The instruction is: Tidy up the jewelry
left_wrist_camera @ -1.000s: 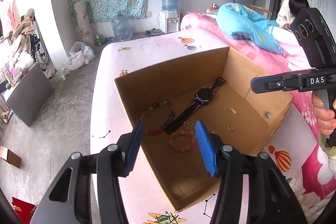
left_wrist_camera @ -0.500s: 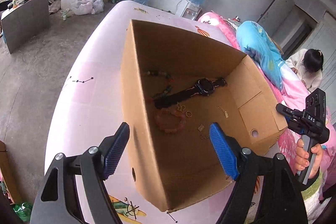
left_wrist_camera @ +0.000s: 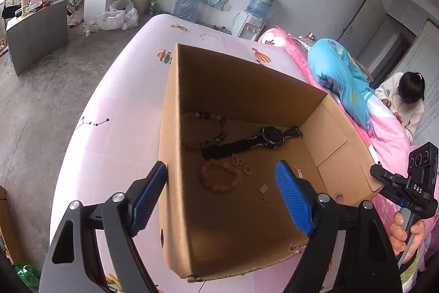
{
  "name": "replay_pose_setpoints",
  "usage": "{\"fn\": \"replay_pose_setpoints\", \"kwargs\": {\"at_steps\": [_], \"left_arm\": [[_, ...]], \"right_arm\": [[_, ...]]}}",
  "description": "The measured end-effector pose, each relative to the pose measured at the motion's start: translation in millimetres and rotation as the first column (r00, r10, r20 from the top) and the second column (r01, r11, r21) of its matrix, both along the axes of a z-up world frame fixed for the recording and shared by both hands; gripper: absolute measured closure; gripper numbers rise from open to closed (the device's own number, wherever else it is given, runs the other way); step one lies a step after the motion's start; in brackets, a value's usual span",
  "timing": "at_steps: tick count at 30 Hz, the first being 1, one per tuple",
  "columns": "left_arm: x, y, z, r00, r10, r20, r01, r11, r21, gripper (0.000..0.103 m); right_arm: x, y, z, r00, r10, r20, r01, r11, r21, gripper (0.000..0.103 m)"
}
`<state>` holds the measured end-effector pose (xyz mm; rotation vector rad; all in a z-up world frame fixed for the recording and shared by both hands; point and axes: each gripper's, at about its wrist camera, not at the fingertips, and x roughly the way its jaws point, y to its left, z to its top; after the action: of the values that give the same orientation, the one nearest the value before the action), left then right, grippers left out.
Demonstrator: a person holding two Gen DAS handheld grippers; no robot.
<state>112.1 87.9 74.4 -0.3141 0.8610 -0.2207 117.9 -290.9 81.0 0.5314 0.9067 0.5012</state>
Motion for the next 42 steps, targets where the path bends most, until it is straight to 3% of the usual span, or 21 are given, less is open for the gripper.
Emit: {"fn": "replay_pose_setpoints", "kwargs": {"at_steps": [8,15,18,20,24,27,29,32,37,39,42], "left_arm": [[-5.8,-6.8,-12.2,0.998,-0.051,-0.037,0.049,0.997,-0.052,0.025],[-32.8,-13.8,-13.8,0.994,-0.094,-0.048,0.09,0.992,-0.086,0.025],[-38.7,-19.8,-13.5,0.994,-0.108,-0.025,0.107,0.993,-0.049,0.025],[-42.1,-22.3,-10.6,0.994,-0.107,-0.001,0.107,0.994,-0.027,0.024],[-59.9,-27.3,6.1,0.991,-0.088,0.103,0.079,0.993,0.089,0.023],[-77.0,-27.7,19.1,0.981,-0.078,0.177,0.052,0.988,0.148,0.013],[-88.8,-28.7,27.0,0.973,-0.069,0.222,0.028,0.983,0.181,0.006],[-105.2,-29.5,36.4,0.962,-0.058,0.267,0.002,0.979,0.204,0.006],[-122.7,-32.9,40.8,0.966,-0.02,0.257,-0.039,0.974,0.224,0.006],[-128.5,-36.5,40.4,0.964,0.012,0.264,-0.084,0.961,0.264,0.006],[-130.6,-45.6,33.8,0.969,0.051,0.24,-0.142,0.915,0.378,0.006]], "right_arm": [[-37.2,-9.1,-8.4,0.998,-0.056,-0.027,0.055,0.998,-0.038,0.059],[-41.1,-18.0,-14.6,0.995,-0.094,-0.025,0.092,0.993,-0.073,0.059],[-42.1,-24.3,-17.0,0.994,-0.1,-0.031,0.099,0.994,-0.052,0.059],[-47.4,-25.9,-12.4,0.992,-0.127,-0.007,0.126,0.986,-0.105,0.059],[-65.8,-31.8,4.7,0.982,-0.171,0.081,0.183,0.966,-0.181,0.048],[-87.0,-32.1,24.3,0.967,-0.172,0.186,0.215,0.947,-0.238,0.041],[-102.8,-26.9,37.0,0.952,-0.147,0.269,0.222,0.935,-0.276,0.035],[-121.6,-11.9,50.9,0.929,-0.083,0.362,0.209,0.922,-0.325,0.025],[-133.7,23.8,51.8,0.91,0.034,0.414,0.149,0.904,-0.401,0.009],[-135.0,36.2,44.5,0.915,0.058,0.399,0.121,0.904,-0.41,0.008],[-132.3,55.5,31.2,0.93,0.072,0.361,0.096,0.9,-0.425,0.008]]}}
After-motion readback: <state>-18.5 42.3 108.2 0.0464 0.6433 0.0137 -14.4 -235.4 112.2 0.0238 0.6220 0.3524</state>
